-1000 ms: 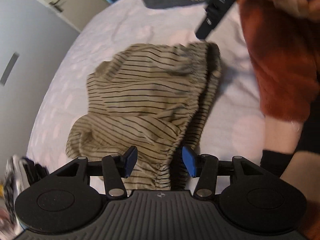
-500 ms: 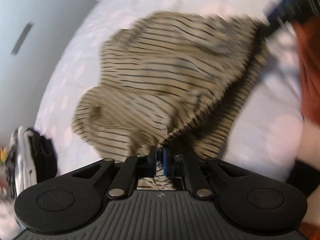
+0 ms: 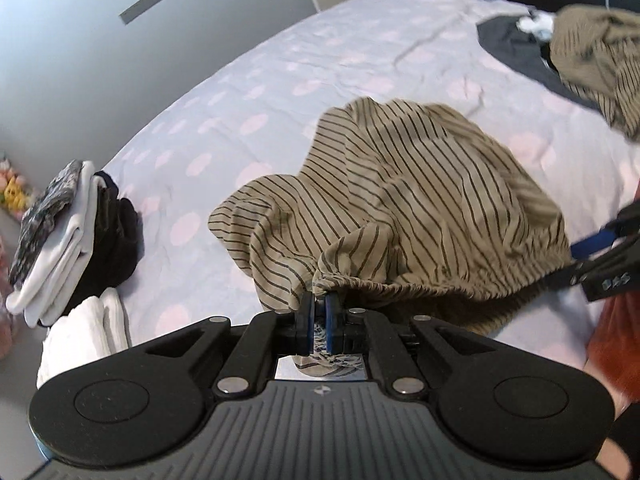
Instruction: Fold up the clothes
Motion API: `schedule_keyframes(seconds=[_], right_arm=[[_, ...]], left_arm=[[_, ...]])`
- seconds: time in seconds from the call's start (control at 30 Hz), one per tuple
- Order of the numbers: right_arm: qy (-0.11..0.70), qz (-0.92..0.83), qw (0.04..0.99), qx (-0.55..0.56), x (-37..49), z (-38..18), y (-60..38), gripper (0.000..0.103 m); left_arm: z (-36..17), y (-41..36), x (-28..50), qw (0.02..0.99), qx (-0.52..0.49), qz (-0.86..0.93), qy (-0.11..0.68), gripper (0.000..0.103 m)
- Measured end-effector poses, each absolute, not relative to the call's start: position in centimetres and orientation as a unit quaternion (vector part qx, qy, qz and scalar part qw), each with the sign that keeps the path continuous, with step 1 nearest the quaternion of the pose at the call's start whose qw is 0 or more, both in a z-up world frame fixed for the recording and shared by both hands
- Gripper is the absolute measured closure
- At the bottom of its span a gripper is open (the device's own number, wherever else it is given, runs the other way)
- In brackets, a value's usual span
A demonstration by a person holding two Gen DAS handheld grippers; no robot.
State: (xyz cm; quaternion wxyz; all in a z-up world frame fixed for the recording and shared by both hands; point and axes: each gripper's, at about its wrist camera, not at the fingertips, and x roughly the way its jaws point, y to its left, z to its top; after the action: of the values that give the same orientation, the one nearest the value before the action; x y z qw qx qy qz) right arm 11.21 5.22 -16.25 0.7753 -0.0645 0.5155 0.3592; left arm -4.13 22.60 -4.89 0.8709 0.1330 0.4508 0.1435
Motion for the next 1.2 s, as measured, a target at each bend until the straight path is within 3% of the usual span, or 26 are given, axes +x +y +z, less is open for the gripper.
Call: schedule_keyframes(seconds=[0.1,0.13,0.2,0.27,0.53,0.8,1.0,1.2], right_arm=[[0.508,0.350,0.784,-0.073,10.9,-16.6,5.2,0.063],[0.504,0.348,0.787,-0.078,10.8,-16.7,5.2,0.071],[0.497,0.348,0.791,-0.083,10.4,-16.6,5.1,0.075],[0.490,0.344,0.797,-0.079,10.3,-16.5,4.7,0.086],[0.414,0.299,0.860,-0.015,10.2,-11.8,0.8,0.092],[0.261,0.283,0.923,0.010,11.2,1.3,-4.5,0.095],[0.123,0.321,0.939,-0.019,8.2,12.4,-5.7,0.095],[0.077,0.331,0.940,-0.033,10.1,18.6,-3.7,0.096]], left_arm=[[-4.2,22.6,-4.4,0.876,0.126,0.156,0.438,0.097],[-3.9,22.6,-4.5,0.878,0.122,0.160,0.434,0.097],[-3.2,22.7,-4.9,0.886,0.102,0.171,0.419,0.097],[-2.4,22.8,-5.4,0.893,0.081,0.181,0.403,0.097],[0.9,21.6,-7.3,0.920,-0.017,0.221,0.324,0.097],[5.3,19.2,-9.8,0.944,-0.090,0.218,0.230,0.097],[12.8,20.0,-11.8,0.963,-0.104,0.198,0.150,0.098],[18.7,22.7,-8.4,0.968,-0.073,0.190,0.146,0.098]])
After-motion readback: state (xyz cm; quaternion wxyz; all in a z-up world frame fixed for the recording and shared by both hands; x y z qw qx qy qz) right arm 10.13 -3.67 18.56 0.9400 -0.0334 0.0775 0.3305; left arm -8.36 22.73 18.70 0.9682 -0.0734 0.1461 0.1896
